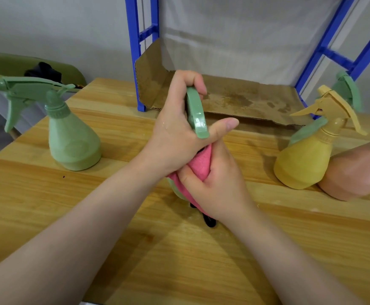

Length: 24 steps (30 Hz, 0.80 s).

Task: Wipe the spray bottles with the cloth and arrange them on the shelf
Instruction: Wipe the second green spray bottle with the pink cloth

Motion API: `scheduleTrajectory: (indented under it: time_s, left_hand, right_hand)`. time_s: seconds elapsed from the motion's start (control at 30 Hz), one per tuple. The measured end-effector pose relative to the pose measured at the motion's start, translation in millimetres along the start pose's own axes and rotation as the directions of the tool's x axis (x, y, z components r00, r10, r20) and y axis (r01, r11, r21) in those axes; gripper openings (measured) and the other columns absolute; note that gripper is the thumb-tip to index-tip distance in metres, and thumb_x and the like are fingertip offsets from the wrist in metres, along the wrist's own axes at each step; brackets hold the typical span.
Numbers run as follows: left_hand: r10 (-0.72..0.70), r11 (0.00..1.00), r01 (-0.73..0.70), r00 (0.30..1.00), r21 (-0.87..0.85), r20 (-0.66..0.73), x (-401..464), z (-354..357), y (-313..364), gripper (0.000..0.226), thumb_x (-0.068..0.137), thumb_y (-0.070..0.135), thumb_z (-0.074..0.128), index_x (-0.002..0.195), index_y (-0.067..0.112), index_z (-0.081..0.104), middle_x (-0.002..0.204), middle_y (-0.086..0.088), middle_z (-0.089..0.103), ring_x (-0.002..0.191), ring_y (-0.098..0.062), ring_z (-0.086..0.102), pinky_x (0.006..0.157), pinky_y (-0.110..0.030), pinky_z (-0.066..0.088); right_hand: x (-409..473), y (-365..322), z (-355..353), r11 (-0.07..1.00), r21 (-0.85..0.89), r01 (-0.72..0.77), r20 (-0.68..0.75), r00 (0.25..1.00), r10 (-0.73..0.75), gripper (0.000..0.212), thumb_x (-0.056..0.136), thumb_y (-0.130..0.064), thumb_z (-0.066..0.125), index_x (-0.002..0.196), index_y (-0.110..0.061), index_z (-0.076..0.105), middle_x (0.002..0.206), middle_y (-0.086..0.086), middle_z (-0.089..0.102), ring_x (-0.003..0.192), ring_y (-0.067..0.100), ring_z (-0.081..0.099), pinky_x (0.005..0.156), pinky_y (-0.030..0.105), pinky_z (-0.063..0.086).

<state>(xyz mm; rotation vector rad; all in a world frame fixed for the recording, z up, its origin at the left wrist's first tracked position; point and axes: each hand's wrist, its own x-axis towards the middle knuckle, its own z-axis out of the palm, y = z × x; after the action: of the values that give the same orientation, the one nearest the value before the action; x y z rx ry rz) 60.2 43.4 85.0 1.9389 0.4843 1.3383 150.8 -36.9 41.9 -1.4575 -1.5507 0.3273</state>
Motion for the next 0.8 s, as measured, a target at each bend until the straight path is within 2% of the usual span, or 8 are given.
scheduleTrajectory:
  time_s: [0.1, 0.2, 0.27, 0.37, 0.43, 0.53, 0.6, 0.8]
  left_hand:
    - [-0.013, 0.999, 0.011, 0.999, -0.049, -0.03, 1, -2, 0, 0.053, 0.075, 0.027, 0.081, 0.104, 0.012, 0.039, 0.089, -0.02, 0.039, 0.077, -0.034, 0.045, 0.082, -0.056, 0.05]
    - [-0.093, 0.987, 0.076, 0.988, -0.138, -0.121, 1, -1, -4, 0.051, 0.076, 0.023, 0.081, 0.103, 0.017, 0.039, 0.091, -0.009, 0.038, 0.078, -0.012, 0.043, 0.076, -0.032, 0.051]
    - [-0.177, 0.964, 0.135, 0.968, -0.229, -0.176, 2, -2, -7, 0.05, 0.076, 0.02, 0.081, 0.103, 0.016, 0.039, 0.091, -0.01, 0.036, 0.077, -0.013, 0.041, 0.072, -0.024, 0.045]
    - [-0.321, 0.89, 0.202, 0.914, -0.408, -0.247, 5, -8, -12, 0.05, 0.07, 0.029, 0.084, 0.099, 0.024, 0.043, 0.09, -0.007, 0.038, 0.083, -0.023, 0.041, 0.079, -0.04, 0.046]
    - [-0.405, 0.84, 0.229, 0.867, -0.492, -0.289, 9, -13, -14, 0.049, 0.069, 0.029, 0.085, 0.097, 0.026, 0.044, 0.091, -0.005, 0.042, 0.084, -0.024, 0.048, 0.083, -0.045, 0.048]
    - [-0.5, 0.77, 0.229, 0.797, -0.596, -0.34, 14, -19, -17, 0.042, 0.08, 0.019, 0.08, 0.097, 0.024, 0.043, 0.092, 0.0, 0.05, 0.068, -0.007, 0.059, 0.082, -0.042, 0.052]
    - [-0.559, 0.728, 0.242, 0.751, -0.641, -0.351, 16, -22, -16, 0.039, 0.083, 0.019, 0.078, 0.099, 0.023, 0.042, 0.096, 0.001, 0.05, 0.061, -0.003, 0.058, 0.087, -0.043, 0.055]
    - [-0.683, 0.588, 0.218, 0.649, -0.779, -0.334, 23, -38, -19, 0.034, 0.084, 0.028, 0.077, 0.099, 0.023, 0.047, 0.101, -0.001, 0.048, 0.083, -0.015, 0.051, 0.09, -0.046, 0.057]
  right_hand:
    - [-3, 1, 6, 0.999, 0.021, 0.035, -0.076, 0.997, -0.033, 0.044, 0.08, -0.037, 0.067, 0.119, -0.027, 0.049, 0.103, -0.011, 0.06, 0.094, 0.005, 0.058, 0.074, 0.016, 0.044]
    - [-3, 5, 6, 0.999, 0.026, 0.043, -0.072, 0.997, -0.041, 0.056, 0.08, -0.039, 0.068, 0.13, -0.023, 0.048, 0.117, -0.008, 0.06, 0.108, 0.006, 0.058, 0.087, 0.025, 0.049]
    - [-2, 8, 5, 0.999, -0.003, 0.046, -0.053, 0.998, -0.046, 0.069, 0.079, -0.04, 0.073, 0.139, -0.022, 0.043, 0.128, -0.008, 0.057, 0.118, 0.005, 0.054, 0.096, 0.028, 0.048]
    - [-3, 8, 4, 0.997, -0.053, 0.063, -0.036, 0.997, -0.065, 0.082, 0.076, -0.045, 0.073, 0.146, -0.02, 0.038, 0.137, -0.01, 0.05, 0.126, 0.003, 0.047, 0.104, 0.024, 0.043]
    - [-3, 9, 4, 0.993, -0.081, 0.087, -0.032, 0.995, -0.09, 0.087, 0.076, -0.045, 0.076, 0.148, -0.017, 0.036, 0.143, -0.007, 0.045, 0.133, 0.006, 0.042, 0.11, 0.027, 0.038]
    - [-3, 13, 5, 0.986, -0.096, 0.134, -0.033, 0.99, -0.138, 0.093, 0.075, -0.041, 0.082, 0.149, -0.01, 0.035, 0.149, 0.0, 0.04, 0.139, 0.012, 0.037, 0.113, 0.037, 0.037]
    - [-3, 14, 5, 0.985, -0.094, 0.147, -0.028, 0.988, -0.15, 0.096, 0.074, -0.04, 0.084, 0.15, -0.009, 0.033, 0.152, 0.0, 0.036, 0.142, 0.014, 0.035, 0.112, 0.041, 0.038]
    - [-4, 16, 2, 0.98, -0.115, 0.163, -0.018, 0.986, -0.166, 0.102, 0.08, -0.043, 0.079, 0.155, -0.014, 0.016, 0.162, 0.002, 0.02, 0.15, 0.01, 0.019, 0.12, 0.038, 0.027]
